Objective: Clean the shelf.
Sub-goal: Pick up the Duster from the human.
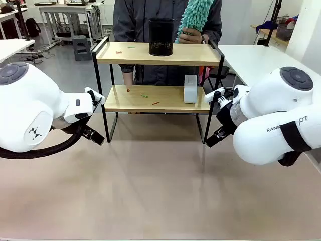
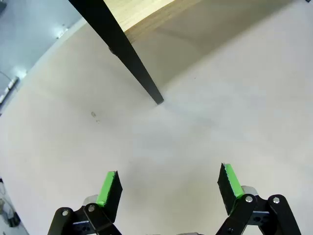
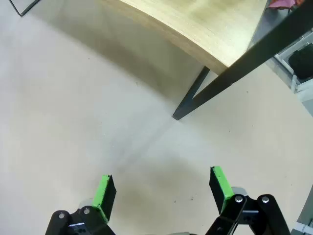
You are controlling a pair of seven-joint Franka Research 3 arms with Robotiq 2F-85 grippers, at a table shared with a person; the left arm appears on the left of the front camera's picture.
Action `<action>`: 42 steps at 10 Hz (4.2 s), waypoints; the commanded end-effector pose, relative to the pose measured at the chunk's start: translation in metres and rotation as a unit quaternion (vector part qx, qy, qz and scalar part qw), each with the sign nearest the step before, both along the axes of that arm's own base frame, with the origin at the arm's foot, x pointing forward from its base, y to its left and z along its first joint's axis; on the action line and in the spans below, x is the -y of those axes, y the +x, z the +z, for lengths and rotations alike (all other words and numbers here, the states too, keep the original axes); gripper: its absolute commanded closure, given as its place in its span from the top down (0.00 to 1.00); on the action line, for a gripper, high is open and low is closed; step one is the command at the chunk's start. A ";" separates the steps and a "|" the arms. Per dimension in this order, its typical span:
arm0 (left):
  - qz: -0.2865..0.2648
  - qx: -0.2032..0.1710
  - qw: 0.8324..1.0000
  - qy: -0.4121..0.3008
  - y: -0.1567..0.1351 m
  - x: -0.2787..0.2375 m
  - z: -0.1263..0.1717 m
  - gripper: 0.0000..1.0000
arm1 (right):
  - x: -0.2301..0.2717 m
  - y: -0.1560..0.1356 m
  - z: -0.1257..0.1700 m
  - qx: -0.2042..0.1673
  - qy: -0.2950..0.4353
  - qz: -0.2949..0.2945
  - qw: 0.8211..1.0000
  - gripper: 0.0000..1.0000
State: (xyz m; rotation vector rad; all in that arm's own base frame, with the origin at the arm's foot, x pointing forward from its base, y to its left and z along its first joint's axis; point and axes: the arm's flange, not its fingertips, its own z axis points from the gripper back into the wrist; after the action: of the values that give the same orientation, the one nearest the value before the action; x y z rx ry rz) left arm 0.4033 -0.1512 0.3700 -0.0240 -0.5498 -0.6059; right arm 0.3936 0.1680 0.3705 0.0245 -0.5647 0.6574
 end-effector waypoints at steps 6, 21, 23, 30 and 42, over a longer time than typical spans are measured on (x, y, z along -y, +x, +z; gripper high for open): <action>0.000 0.000 1.000 0.000 0.000 0.000 0.000 1.00 | 0.000 0.000 0.000 0.000 0.000 0.000 1.000 1.00; 0.144 0.008 0.780 -0.608 -0.117 -0.305 0.089 1.00 | 0.364 -0.215 0.039 -0.075 0.614 -0.275 0.735 1.00; 0.142 0.005 0.803 -0.579 -0.121 -0.342 0.136 1.00 | 0.420 -0.221 0.123 -0.082 0.608 -0.252 0.748 1.00; 0.142 0.005 0.803 -0.579 -0.121 -0.342 0.136 1.00 | 0.420 -0.221 0.123 -0.082 0.608 -0.252 0.748 1.00; 0.142 0.005 0.803 -0.579 -0.121 -0.342 0.136 1.00 | 0.258 0.098 0.167 -0.296 0.573 -0.331 0.689 1.00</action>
State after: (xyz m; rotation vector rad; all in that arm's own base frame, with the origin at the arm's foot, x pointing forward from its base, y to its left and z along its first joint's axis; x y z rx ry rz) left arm 0.2811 0.1915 0.5063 -1.0796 -0.8209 0.1236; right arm 0.4886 -0.0968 0.5321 1.1313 -0.2565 -0.5156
